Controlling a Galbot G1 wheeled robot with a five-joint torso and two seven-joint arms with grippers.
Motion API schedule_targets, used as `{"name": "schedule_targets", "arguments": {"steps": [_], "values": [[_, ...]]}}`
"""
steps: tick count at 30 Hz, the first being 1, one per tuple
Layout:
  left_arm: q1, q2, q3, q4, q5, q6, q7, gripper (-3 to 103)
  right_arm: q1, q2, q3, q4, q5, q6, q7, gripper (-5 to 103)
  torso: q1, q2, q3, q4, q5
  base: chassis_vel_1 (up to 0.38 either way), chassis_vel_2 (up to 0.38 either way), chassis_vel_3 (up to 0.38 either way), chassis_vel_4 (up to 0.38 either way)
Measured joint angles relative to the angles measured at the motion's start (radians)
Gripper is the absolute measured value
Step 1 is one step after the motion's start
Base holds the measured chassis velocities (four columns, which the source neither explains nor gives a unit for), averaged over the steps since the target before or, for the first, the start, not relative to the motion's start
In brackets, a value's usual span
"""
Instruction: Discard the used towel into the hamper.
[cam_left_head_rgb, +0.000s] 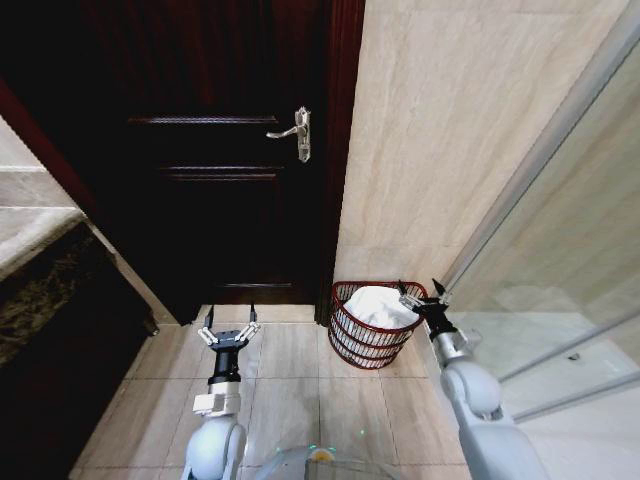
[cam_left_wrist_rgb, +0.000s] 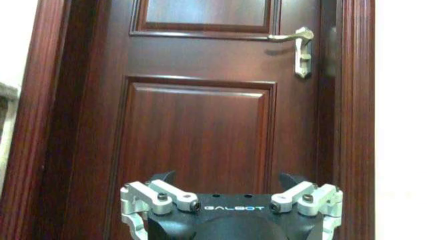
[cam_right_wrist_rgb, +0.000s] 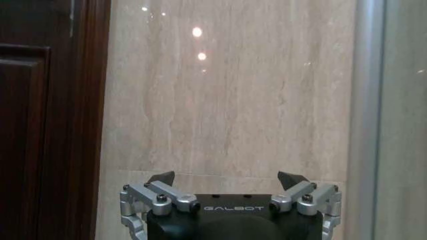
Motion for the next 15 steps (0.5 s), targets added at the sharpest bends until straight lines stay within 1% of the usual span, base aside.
{"name": "schedule_targets", "arguments": {"steps": [1,3,7,9,11,12,15], "values": [[0.0,0.0,0.0,0.0,0.0,0.0,0.0,100,0.0,0.0,0.0,0.0,0.0,0.0,0.0,100,0.0,0.0,0.0,0.0,0.0,0.0,0.0,0.0,0.0],[0.004,0.0,0.007,0.0,-0.003,0.015,0.0,100,-0.048,0.028,0.015,0.029,-0.009,0.023,0.001,100,0.0,0.0,0.0,0.0001,0.0002,0.0,0.0,0.0,0.0],[0.004,0.0,0.009,0.0,0.0,0.026,0.0,100,-0.09,0.035,0.03,0.048,-0.006,0.033,0.001,100,0.0,0.0,0.0,0.0,0.0,0.0,0.0,0.0,0.0],[0.004,0.0,-0.006,-0.003,0.009,0.046,0.007,100,-0.103,0.04,0.043,0.052,0.002,0.036,0.002,100,0.0,0.0,0.0,0.0001,0.0,0.0,0.0,0.0,0.0],[0.005,0.0,-0.014,-0.006,0.009,0.054,0.014,100,-0.103,0.043,0.048,0.053,0.005,0.036,0.005,100,0.0,0.0,0.0,0.0001,0.0001,0.0,0.0,0.0,0.0],[0.005,0.0,-0.032,-0.012,0.005,0.071,0.026,100,-0.105,0.048,0.058,0.057,0.009,0.037,0.008,100,0.0,0.0,0.0,0.0003,0.0002,0.0,0.0,0.0,0.0],[0.004,0.01,-0.054,-0.022,-0.013,0.087,0.038,100,-0.117,0.054,0.065,0.075,0.01,0.033,0.003,100,0.0,0.0,0.0,0.0003,0.0,0.0,0.0,0.0,0.0]]}}
